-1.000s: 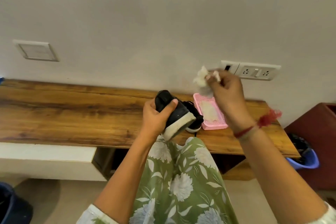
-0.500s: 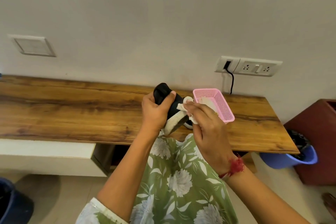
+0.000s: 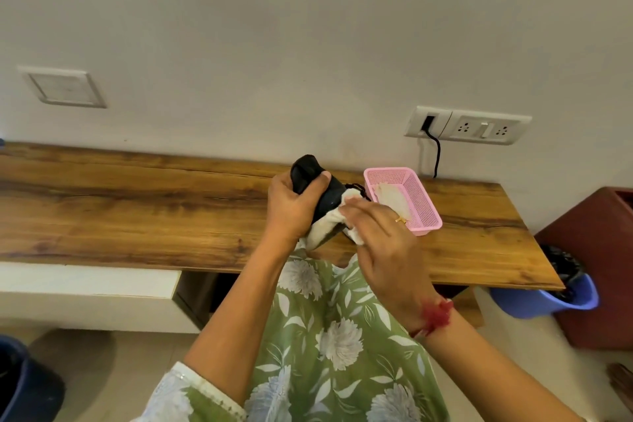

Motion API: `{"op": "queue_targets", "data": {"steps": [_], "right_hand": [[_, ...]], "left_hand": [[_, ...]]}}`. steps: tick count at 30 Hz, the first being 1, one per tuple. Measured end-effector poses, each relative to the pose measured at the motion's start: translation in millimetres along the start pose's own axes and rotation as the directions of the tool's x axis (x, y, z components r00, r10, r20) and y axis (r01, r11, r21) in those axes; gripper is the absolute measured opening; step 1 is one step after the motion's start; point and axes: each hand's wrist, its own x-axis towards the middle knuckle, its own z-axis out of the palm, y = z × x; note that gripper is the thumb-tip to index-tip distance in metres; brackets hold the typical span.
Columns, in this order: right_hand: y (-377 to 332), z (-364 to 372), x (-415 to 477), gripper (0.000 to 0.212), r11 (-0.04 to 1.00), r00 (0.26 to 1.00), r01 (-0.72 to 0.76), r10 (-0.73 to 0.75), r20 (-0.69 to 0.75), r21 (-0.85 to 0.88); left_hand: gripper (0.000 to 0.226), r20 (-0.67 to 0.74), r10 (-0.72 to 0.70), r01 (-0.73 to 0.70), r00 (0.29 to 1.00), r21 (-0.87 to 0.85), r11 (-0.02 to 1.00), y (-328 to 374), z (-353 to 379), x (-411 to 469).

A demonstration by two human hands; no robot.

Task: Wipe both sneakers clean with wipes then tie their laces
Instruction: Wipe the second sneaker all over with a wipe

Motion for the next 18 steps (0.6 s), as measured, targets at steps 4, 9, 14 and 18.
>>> {"op": "queue_targets", "data": {"steps": [4, 9, 14, 18], "right_hand": [[-10, 11, -13, 0.038, 0.962, 0.962, 0.256, -0.244, 0.125, -0.095], [-25, 8, -26, 0.03, 0.913, 0.97, 0.018, -0.115, 0.216, 0.407], [2, -11, 7, 0.016, 0.196, 0.702, -0.448, 0.682, 0.207, 0.872], [32, 6, 8, 0.028, -0.137, 0.423, -0.498, 0.824, 0.377, 0.857]], "left_hand": [[0.033, -0.017, 0.006, -0.006, 1.0, -0.026, 1.0, -7, -2, 0], [0.026, 0.024, -0.101, 0.104, 0.995, -0.204, 0.973, -6, -12, 1], [0.016, 0.163, -0.235, 0.267, 0.958, -0.222, 0.938, -11, -49, 0], [0.048, 0.162, -0.323, 0.346, 0.933, -0.146, 0.927, -6, -65, 4]]}}
